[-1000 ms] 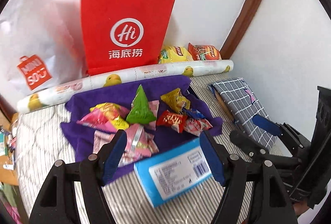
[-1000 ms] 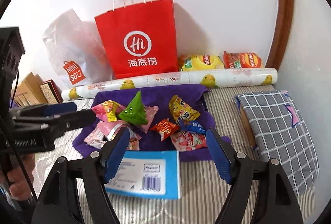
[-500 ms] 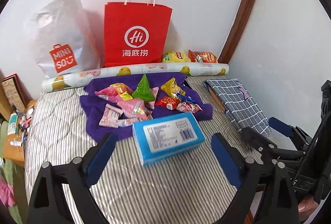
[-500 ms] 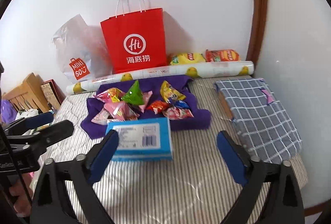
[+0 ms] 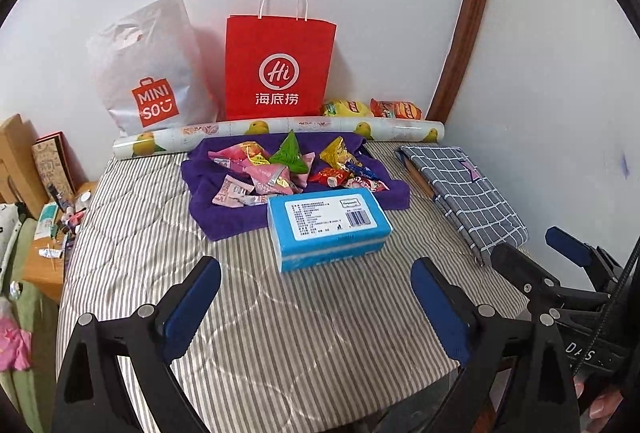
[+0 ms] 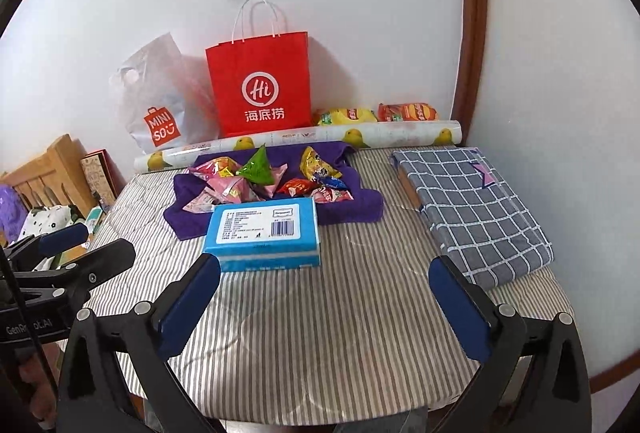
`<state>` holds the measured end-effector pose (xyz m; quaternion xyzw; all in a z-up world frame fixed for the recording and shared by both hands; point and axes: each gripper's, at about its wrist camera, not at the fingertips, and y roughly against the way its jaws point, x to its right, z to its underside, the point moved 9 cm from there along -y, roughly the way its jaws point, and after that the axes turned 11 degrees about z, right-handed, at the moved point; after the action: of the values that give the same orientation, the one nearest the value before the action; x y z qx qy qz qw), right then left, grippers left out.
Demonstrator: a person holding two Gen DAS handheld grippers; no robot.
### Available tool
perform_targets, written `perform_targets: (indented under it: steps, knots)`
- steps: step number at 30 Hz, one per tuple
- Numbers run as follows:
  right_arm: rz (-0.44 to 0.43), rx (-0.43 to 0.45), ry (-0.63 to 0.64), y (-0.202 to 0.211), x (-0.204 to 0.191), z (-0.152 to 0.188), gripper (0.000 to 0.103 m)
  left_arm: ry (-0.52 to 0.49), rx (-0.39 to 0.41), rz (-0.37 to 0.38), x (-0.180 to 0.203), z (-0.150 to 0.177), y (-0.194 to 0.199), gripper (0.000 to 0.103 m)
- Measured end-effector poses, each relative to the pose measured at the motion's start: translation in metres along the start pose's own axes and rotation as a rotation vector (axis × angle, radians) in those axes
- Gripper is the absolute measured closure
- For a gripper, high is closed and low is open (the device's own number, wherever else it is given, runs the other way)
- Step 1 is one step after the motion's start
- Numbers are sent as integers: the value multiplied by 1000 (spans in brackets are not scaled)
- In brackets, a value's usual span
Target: Organize snacks
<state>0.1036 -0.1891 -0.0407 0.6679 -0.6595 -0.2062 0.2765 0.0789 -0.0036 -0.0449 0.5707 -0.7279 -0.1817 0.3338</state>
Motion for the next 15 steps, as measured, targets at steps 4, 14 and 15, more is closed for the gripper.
perform_targets:
  steps: [4, 14, 15]
  knots:
    - [-5, 11, -6, 9, 2, 5, 0, -1, 7, -6, 2, 6, 7, 7]
    - [-3, 11, -42, 14, 14, 11, 0, -32, 28, -43, 11, 6, 16, 7]
    - [0, 12, -45, 15, 16, 11, 0, -35, 29, -43, 12, 5, 17, 7]
